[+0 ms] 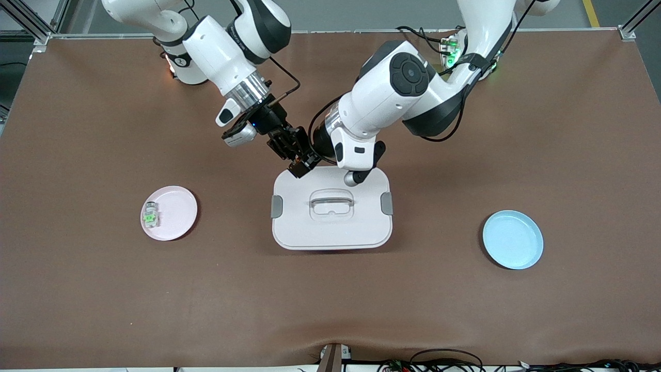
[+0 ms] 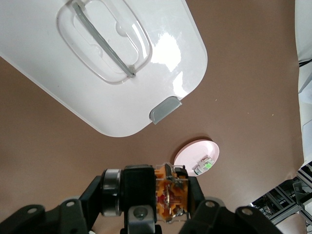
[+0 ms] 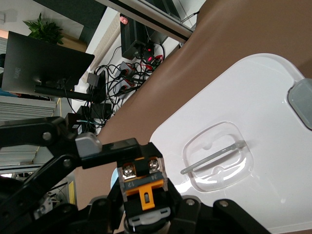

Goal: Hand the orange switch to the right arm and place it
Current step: 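Close the right gripper on the switch held by the left gripper, then open the left gripper and withdraw it while the right gripper carries the switch, then lower the switch with the right gripper onto the pink plate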

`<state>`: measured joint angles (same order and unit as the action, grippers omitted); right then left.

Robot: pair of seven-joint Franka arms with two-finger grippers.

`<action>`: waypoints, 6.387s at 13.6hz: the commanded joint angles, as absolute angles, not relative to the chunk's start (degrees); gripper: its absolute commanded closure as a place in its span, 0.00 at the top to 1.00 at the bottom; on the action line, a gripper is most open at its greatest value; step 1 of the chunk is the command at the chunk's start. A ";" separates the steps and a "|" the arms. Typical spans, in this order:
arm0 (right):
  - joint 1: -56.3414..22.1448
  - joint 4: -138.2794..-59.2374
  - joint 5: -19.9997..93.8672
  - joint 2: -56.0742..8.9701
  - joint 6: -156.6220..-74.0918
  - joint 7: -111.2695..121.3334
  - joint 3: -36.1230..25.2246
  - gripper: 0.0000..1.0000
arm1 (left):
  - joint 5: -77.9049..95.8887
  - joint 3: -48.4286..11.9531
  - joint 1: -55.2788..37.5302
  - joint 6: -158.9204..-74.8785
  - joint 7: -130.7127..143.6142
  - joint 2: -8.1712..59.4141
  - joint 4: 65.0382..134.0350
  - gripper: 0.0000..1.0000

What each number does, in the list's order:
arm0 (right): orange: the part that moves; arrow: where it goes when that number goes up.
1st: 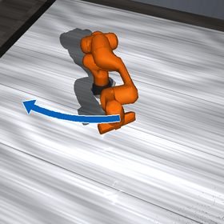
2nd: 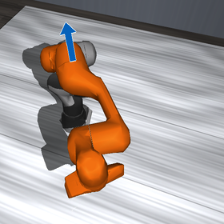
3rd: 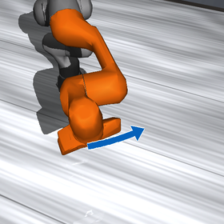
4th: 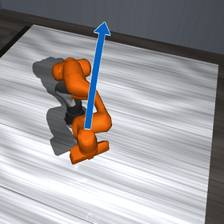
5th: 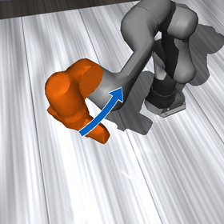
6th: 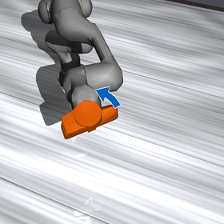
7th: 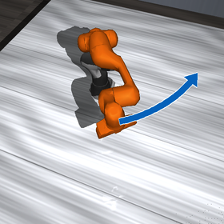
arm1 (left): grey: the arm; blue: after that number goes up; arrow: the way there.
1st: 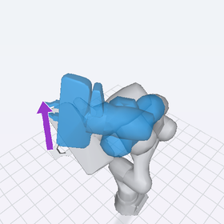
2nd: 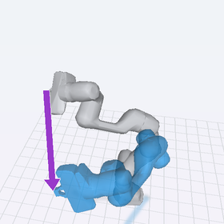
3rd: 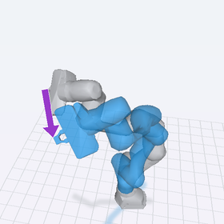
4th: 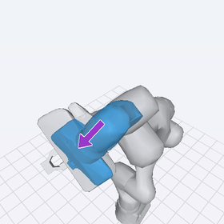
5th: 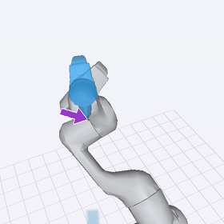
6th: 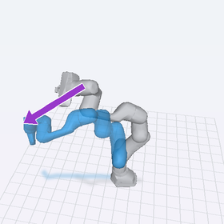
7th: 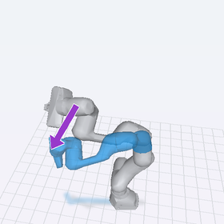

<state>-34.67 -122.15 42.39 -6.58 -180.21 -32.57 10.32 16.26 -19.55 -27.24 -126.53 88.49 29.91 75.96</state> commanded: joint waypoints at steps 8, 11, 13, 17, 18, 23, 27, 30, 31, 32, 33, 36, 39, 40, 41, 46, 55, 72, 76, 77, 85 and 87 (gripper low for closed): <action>-36.30 -120.32 44.30 -8.09 -180.53 -33.22 9.84 0.00 | 11.60 -18.46 -28.30 -126.74 89.03 30.32 74.44 1.00; -36.39 -120.24 44.30 -8.17 -180.44 -33.14 9.84 0.00 | 10.55 -16.62 -27.69 -126.30 88.86 28.48 74.44 1.00; -36.21 -120.06 43.86 -8.52 -179.92 -31.65 9.76 0.00 | 9.58 -14.34 -27.60 -124.03 88.68 26.99 74.44 1.00; -35.60 -119.71 43.42 -8.53 -175.19 -25.50 9.67 0.00 | 8.97 -9.15 -27.25 -120.16 86.41 23.91 74.44 1.00; -35.51 -119.45 43.33 -8.61 -173.43 -23.75 9.58 0.00 | 8.79 -7.66 -27.25 -118.49 84.74 23.30 74.44 1.00; -32.53 -119.27 43.24 -8.79 -165.43 -15.66 9.32 0.00 | 6.24 -4.92 -22.08 -112.07 72.53 20.66 74.97 1.00; -26.04 -119.27 41.15 -8.44 -156.82 -8.45 9.14 0.00 | -1.65 -5.01 -17.59 -104.35 61.82 19.87 75.23 1.00; -20.23 -117.79 32.55 -7.82 -148.31 -7.73 9.23 0.00 | -2.81 -4.92 -13.55 -100.47 54.86 18.02 75.23 1.00; -18.56 -116.38 30.00 -7.74 -144.36 -7.65 9.14 0.00 | -2.81 -5.01 -11.80 -99.59 52.58 17.23 75.23 1.00; -16.80 -114.45 26.66 -7.65 -140.14 -7.65 9.14 0.00 | -2.81 -5.10 -9.78 -98.27 48.38 16.79 75.23 1.00; -15.05 -112.00 23.06 -7.73 -135.75 -7.65 9.23 0.00 | -2.73 -5.10 -8.36 -96.96 43.73 16.09 75.23 1.00; -11.70 -106.97 12.77 -7.91 -123.96 -3.10 9.23 0.00 | -2.72 -5.01 -5.63 -91.77 36.92 14.59 75.23 1.00; -7.92 -107.31 12.13 -6.16 -119.54 8.58 9.23 0.00 | -2.81 -5.01 -3.60 -87.47 28.77 13.19 75.23 1.00; -6.52 -107.23 12.13 -5.63 -117.88 11.75 9.23 0.00 | -2.81 -4.92 -3.60 -86.67 27.78 12.31 75.23 1.00; -5.46 -107.23 12.04 -5.02 -116.38 14.47 9.14 0.00 | -2.73 -5.01 -3.43 -84.92 27.51 11.61 75.23 1.00; -1.85 -110.30 5.99 -2.38 -115.49 27.93 9.23 0.00 | -2.46 -5.10 -2.29 -82.79 25.24 8.88 75.41 1.00; 2.72 -113.10 -0.53 -2.11 -117.59 53.78 9.23 0.00 | -1.85 -2.90 -2.02 -88.86 11.61 -2.20 90.79 1.00; 6.15 -128.41 -7.82 -11.77 -145.10 69.87 9.14 0.00 | -1.67 -2.28 -4.57 -88.95 8.96 -3.43 91.93 1.00; 6.24 -128.23 -9.93 -16.25 -149.23 70.14 9.14 0.00 | -1.67 -2.29 -4.48 -89.03 8.96 -3.34 91.85 1.00; 6.50 -128.15 -10.54 -17.39 -149.85 70.14 9.14 0.00 | -1.67 -2.29 -4.48 -89.21 8.96 -3.17 91.85 1.00; 9.23 -127.44 -15.38 -24.87 -155.91 70.14 9.14 0.00 | -1.67 -2.29 -4.57 -90.18 8.96 -3.16 91.58 1.00; 9.23 -127.00 -15.47 -26.01 -156.71 70.14 9.14 0.00 | -1.67 -2.29 -4.48 -90.35 8.96 -3.08 91.50 1.00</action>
<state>8.07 -128.32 -13.87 -24.43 -155.96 69.60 8.36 -1.85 -2.52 -4.48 -89.63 10.18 -2.21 90.86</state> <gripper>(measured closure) 0.648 0.000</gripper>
